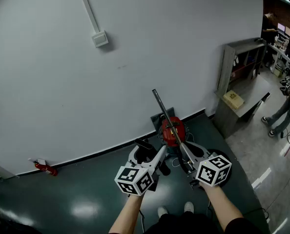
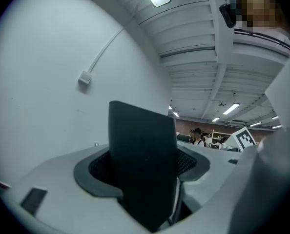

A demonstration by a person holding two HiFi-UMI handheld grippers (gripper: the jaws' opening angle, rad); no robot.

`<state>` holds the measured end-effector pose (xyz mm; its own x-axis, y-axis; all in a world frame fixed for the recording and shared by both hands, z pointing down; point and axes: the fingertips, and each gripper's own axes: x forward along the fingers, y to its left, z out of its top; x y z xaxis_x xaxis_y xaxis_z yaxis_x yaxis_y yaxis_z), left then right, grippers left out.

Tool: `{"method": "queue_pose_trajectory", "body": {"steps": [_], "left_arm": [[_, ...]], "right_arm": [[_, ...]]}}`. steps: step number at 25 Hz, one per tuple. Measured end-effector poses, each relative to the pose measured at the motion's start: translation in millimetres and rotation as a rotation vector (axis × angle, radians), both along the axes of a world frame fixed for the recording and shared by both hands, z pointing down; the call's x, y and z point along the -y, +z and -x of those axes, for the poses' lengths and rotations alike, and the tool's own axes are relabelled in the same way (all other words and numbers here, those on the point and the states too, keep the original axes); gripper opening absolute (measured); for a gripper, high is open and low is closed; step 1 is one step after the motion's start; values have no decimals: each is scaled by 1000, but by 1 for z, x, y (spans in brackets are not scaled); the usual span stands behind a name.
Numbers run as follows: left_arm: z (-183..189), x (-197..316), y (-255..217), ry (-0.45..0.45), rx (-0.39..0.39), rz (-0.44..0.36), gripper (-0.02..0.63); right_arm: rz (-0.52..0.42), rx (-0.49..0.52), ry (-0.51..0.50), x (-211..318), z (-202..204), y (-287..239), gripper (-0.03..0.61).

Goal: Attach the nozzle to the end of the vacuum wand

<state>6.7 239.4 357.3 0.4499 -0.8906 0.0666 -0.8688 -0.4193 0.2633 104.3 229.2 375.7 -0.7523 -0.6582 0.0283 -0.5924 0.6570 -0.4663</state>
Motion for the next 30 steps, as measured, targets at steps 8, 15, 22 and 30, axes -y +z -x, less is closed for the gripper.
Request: {"method": "queue_pose_trajectory", "body": {"steps": [8,15,22,30], "left_arm": [[15,-7,-8,-8,21,-43,327],[32,-7,-2,-12,24,-33,327],[59,-8,6,3,24,-19,327],[87,-7,11,48,23,-3,327]], "right_arm": [[-170,-56,16,-7,17,-19,17],[-159,-24,3,-8,32,-19,17],[-120,-28,46,-4,44,-7,18],[-82,-31,100,-9,67,4,18]]}}
